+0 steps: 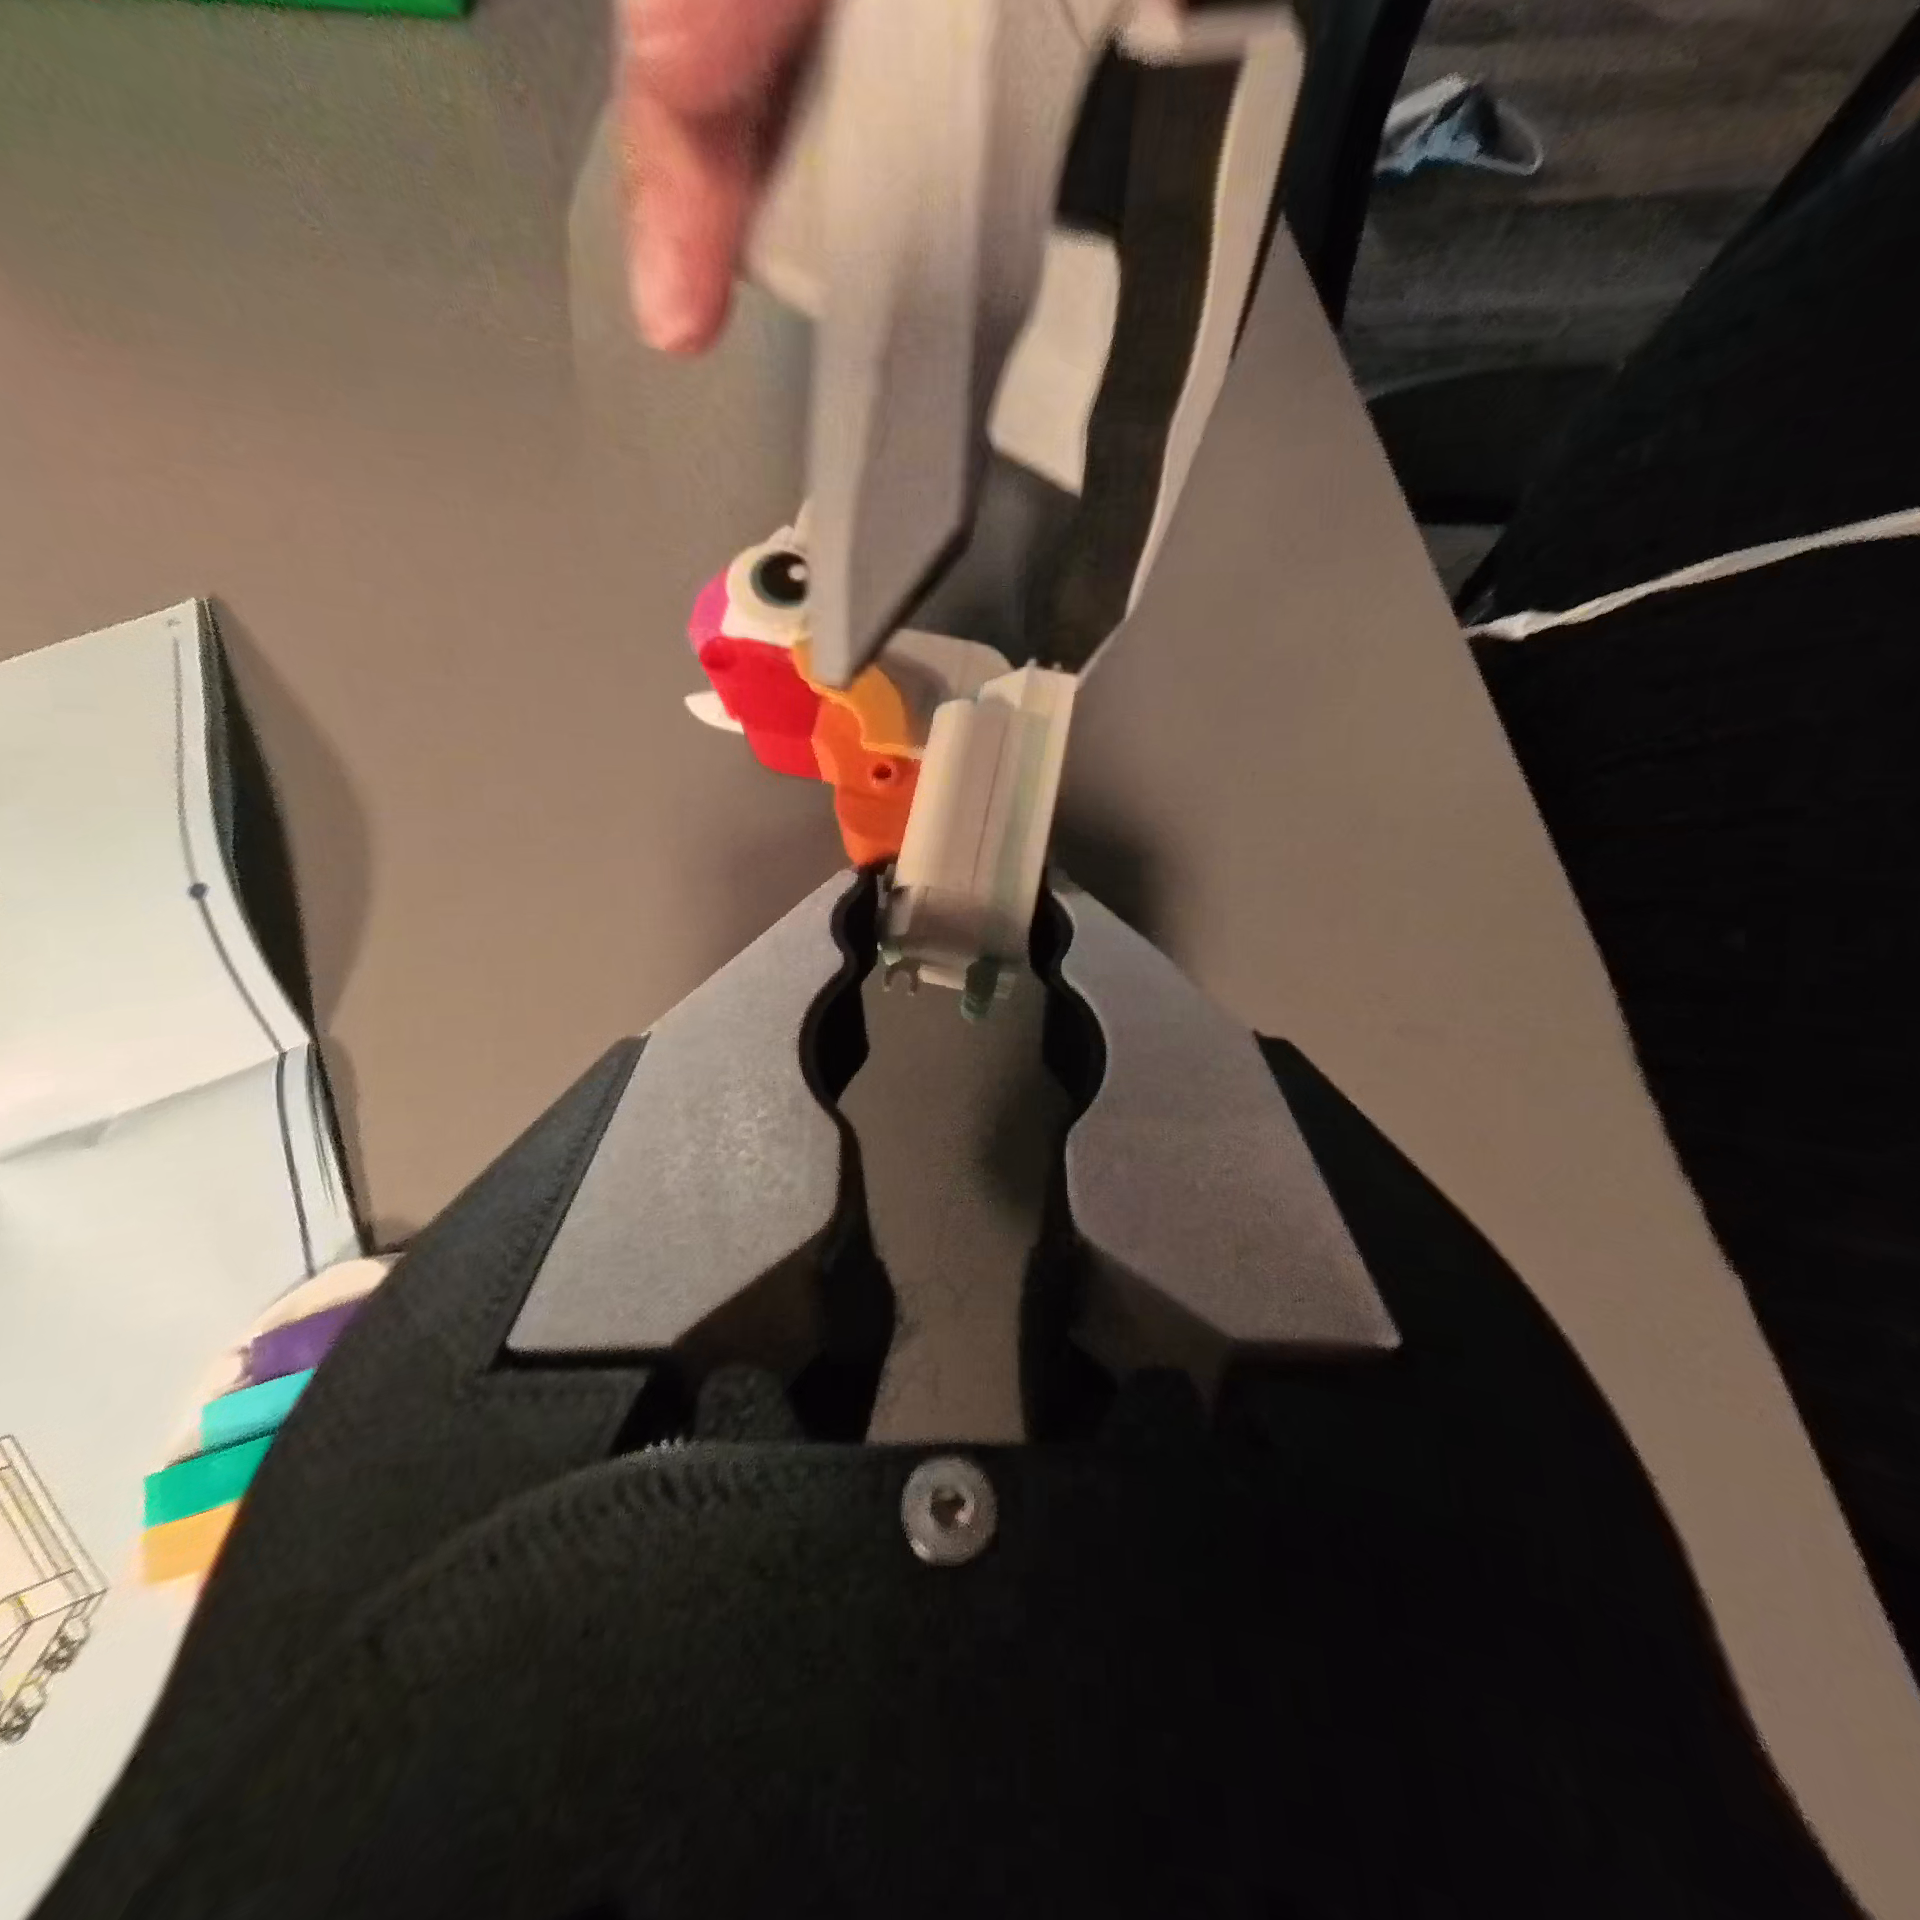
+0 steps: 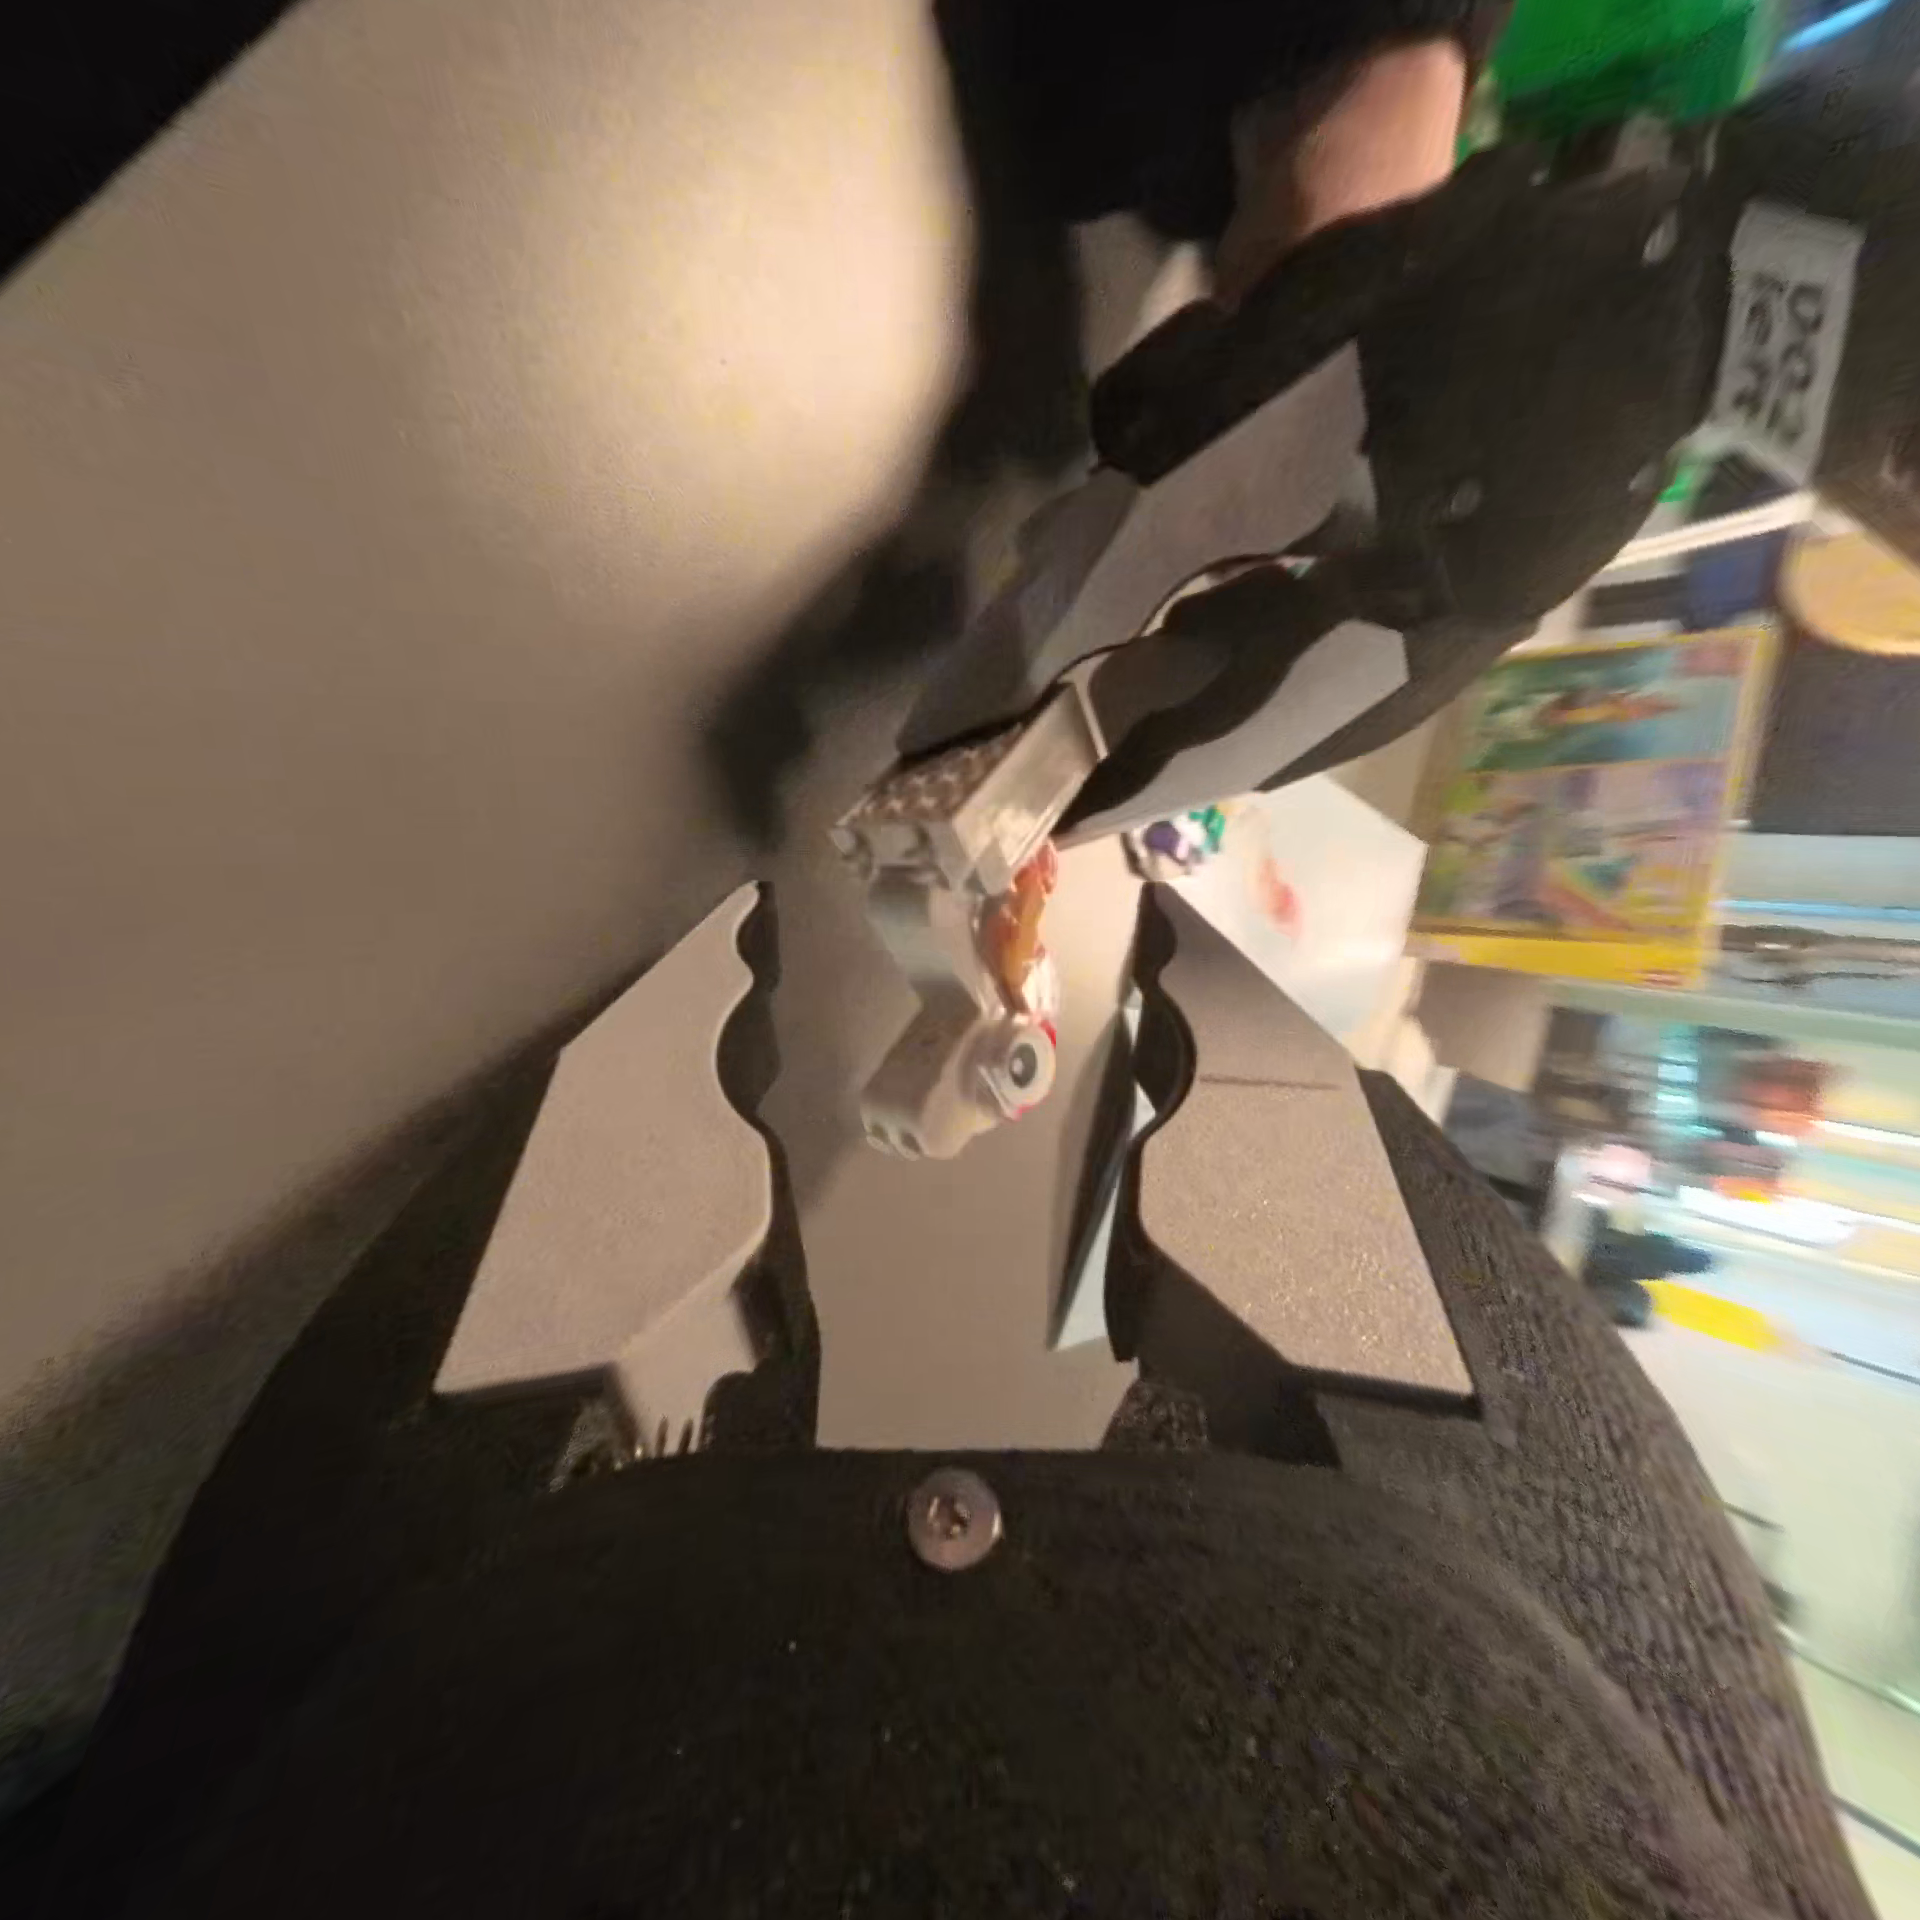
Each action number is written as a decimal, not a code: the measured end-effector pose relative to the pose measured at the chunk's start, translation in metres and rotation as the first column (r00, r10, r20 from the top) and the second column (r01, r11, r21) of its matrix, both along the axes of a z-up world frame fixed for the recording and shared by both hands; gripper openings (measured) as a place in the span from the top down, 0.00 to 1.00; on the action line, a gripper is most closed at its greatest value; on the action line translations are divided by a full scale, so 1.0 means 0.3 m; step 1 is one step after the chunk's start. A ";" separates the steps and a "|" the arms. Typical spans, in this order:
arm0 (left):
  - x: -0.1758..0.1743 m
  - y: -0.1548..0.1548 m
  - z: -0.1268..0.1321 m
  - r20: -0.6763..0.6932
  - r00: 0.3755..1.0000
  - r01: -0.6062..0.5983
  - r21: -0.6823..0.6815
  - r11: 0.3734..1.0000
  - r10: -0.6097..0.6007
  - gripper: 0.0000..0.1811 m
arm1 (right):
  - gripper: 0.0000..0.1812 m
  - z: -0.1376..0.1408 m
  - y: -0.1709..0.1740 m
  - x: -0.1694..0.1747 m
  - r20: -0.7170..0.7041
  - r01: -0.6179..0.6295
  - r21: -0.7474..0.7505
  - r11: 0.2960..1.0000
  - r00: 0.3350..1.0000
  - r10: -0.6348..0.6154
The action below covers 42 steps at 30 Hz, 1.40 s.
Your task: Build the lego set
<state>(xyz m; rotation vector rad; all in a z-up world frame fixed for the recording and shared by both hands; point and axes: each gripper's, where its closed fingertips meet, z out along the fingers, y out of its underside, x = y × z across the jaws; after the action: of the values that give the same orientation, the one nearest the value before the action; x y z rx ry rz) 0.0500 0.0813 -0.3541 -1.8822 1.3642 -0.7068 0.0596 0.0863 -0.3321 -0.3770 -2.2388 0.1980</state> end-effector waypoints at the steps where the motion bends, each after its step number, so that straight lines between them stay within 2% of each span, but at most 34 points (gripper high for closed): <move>1: 0.001 -0.002 0.008 0.017 1.000 0.001 -0.012 1.000 -0.001 0.84 | 0.62 -0.005 -0.001 -0.004 -0.053 0.004 0.043 0.999 0.999 -0.002; 6: -0.004 0.002 0.032 0.048 0.999 -0.006 -0.027 1.000 0.008 0.84 | 0.64 0.009 0.016 -0.020 -0.241 0.043 0.188 0.981 0.970 0.004; 10: 0.003 -0.007 0.037 0.066 0.998 0.004 -0.049 0.999 -0.001 0.84 | 0.69 0.016 0.034 -0.036 -0.285 0.053 0.278 0.959 0.958 0.029; 18: 0.005 -0.015 0.030 0.059 0.998 0.013 -0.056 0.998 -0.010 0.84 | 0.76 0.003 0.030 -0.050 -0.322 0.036 0.267 0.963 0.945 0.054; 24: 0.006 -0.020 0.033 0.068 0.998 0.021 -0.069 0.997 -0.017 0.84 | 0.87 0.010 0.020 -0.047 -0.354 0.027 0.240 0.970 0.933 0.062; 31: 0.012 -0.028 0.033 0.089 0.996 0.033 -0.098 0.995 -0.024 0.84 | 0.88 0.007 0.014 -0.041 -0.364 0.045 0.192 0.980 0.931 0.028; 39: 0.011 -0.027 0.019 0.073 0.997 0.028 -0.103 0.994 -0.020 0.84 | 0.88 -0.008 0.016 -0.043 -0.337 0.041 0.230 0.972 0.941 0.040; 42: 0.005 -0.020 0.007 0.065 0.998 0.012 -0.106 0.994 -0.005 0.84 | 0.88 -0.020 0.022 -0.048 -0.358 0.059 0.197 0.979 0.934 0.015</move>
<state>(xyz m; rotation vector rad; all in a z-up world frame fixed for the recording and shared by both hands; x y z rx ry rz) 0.0516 0.0752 -0.3520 -1.9196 1.3180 -0.8518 0.0451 0.0930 -0.3382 -0.2323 -1.8711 0.0189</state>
